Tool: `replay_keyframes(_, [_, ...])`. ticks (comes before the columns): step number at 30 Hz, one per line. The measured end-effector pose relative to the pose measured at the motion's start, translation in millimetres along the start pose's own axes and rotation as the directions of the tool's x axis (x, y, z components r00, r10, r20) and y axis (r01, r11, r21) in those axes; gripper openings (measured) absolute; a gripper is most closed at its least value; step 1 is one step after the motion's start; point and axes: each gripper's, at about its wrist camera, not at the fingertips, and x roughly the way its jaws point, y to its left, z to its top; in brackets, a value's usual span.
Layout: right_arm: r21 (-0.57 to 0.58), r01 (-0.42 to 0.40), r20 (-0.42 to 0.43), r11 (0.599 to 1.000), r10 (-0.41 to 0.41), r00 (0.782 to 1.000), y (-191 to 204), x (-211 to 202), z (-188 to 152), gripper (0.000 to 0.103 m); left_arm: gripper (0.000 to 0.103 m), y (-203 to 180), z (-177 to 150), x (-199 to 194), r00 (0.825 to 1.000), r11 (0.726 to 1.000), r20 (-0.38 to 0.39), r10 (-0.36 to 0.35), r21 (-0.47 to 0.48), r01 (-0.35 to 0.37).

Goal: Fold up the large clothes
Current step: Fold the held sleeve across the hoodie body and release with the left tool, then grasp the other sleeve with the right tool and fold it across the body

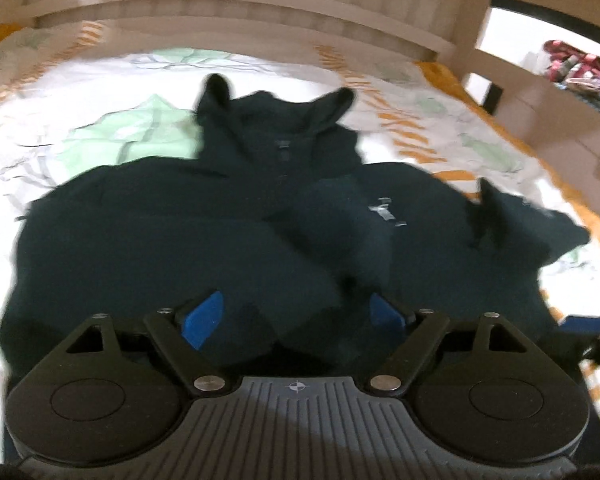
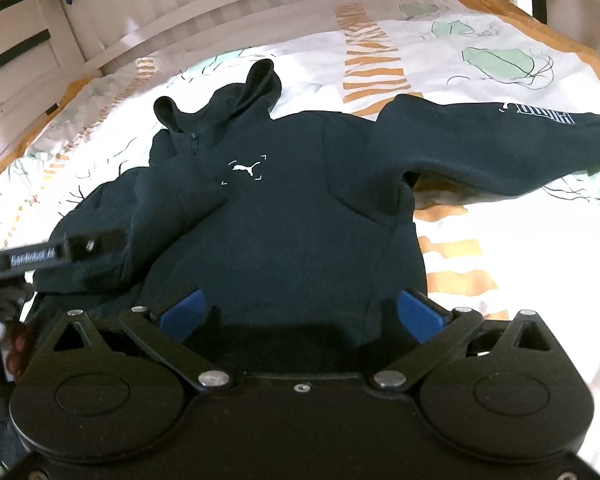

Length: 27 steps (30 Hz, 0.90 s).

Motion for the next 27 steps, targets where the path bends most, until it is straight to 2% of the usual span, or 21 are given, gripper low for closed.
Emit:
replay_keyframes(3, [-0.004, 0.001, 0.003, 1.0, -0.001, 1.0, 0, 0, -2, 0.102, 0.081, 22, -2, -5, 0.995, 0.995, 0.046, 0.086, -0.049, -0.084])
replay_keyframes(6, [-0.006, 0.004, 0.003, 1.0, -0.004, 1.0, 0, 2, -3, 0.102, 0.081, 46, 0, 1, 0.987, 0.982, 0.037, 0.158, -0.107, -0.153])
replay_keyframes(8, [-0.011, 0.008, 0.002, 1.0, -0.008, 1.0, 1, 4, -4, 0.102, 0.08, 63, 0, 9, 0.97, 0.964, 0.005, 0.241, -0.12, -0.239])
replay_keyframes(12, [-0.028, 0.007, 0.009, 1.0, -0.007, 1.0, 4, 5, -6, 0.102, 0.081, 87, -4, 15, 0.942, 0.932, 0.002, 0.335, -0.144, -0.332])
replay_keyframes(15, [-0.043, 0.001, 0.026, 0.999, 0.001, 1.0, 6, 5, -7, 0.102, 0.082, 91, -10, 16, 0.938, 0.925, 0.024, 0.345, -0.178, -0.335])
replay_keyframes(20, [-0.076, 0.005, 0.075, 0.997, 0.0, 0.997, 12, 9, -14, 0.102, 0.085, 83, -16, 18, 0.926, 0.92, 0.046, 0.374, -0.141, -0.365])
replay_keyframes(24, [-0.108, 0.024, 0.108, 0.994, -0.012, 0.994, 24, 11, -17, 0.102, 0.088, 86, -19, 22, 0.927, 0.921, 0.052, 0.371, -0.144, -0.361])
replay_keyframes(27, [-0.104, 0.004, 0.123, 0.995, 0.009, 0.992, 41, 9, -11, 0.102, 0.089, 86, -19, 24, 0.926, 0.921, 0.054, 0.374, -0.14, -0.364])
